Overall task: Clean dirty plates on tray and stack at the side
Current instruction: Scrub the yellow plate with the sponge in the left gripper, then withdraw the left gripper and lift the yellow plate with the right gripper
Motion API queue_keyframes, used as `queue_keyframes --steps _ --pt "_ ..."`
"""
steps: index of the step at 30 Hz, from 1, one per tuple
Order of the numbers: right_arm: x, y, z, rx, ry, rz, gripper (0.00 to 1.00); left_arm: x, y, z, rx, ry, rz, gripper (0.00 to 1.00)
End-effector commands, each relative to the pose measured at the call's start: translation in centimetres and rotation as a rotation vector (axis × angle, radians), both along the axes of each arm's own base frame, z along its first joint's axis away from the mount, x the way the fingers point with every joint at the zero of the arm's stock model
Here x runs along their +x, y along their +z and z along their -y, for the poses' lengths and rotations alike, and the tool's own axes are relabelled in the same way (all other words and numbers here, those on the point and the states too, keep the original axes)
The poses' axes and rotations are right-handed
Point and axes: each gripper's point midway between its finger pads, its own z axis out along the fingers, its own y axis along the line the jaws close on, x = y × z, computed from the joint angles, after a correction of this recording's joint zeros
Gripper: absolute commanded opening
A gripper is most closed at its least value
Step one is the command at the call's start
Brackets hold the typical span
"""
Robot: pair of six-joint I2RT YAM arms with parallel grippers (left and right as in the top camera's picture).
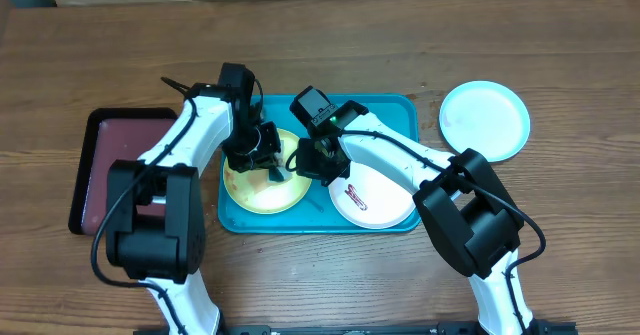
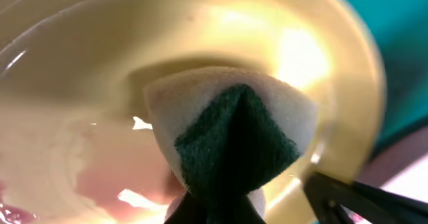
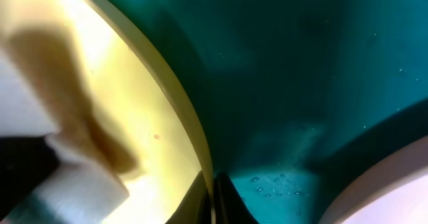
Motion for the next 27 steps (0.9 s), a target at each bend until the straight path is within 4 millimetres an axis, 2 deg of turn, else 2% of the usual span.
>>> queue_keyframes --steps 1,8,11,14,20,24,27 --pt "0.5 1.1 0.0 0.007 -0.01 0.028 0.04 -0.6 -1.9 -1.7 0.101 0.016 -0.051 0.04" --pt "0.3 1.1 0.2 0.0 -0.006 0.021 0.04 -2.4 -1.8 -8.2 0.428 0.131 -0.126 0.04" --pt "0.3 1.1 0.2 -0.001 -0.006 0.021 0.04 -3.0 -1.0 -10.0 0.474 0.194 -0.164 0.04" --pt "0.3 1.1 0.2 -0.001 -0.006 0.021 0.04 -2.8 0.2 -11.0 0.471 0.238 -0.174 0.04" --pt "0.3 1.1 0.2 -0.001 -0.002 0.023 0.04 -1.2 4.6 -11.9 0.45 0.288 -0.122 0.04" --pt "0.3 1.1 0.2 -0.001 -0.002 0.023 0.04 -0.1 8.8 -11.4 0.405 0.315 -0.022 0.04" --pt "0.5 1.2 -0.1 0.012 0.038 0.043 0.04 0.1 12.2 -11.1 0.371 0.339 0.083 0.04"
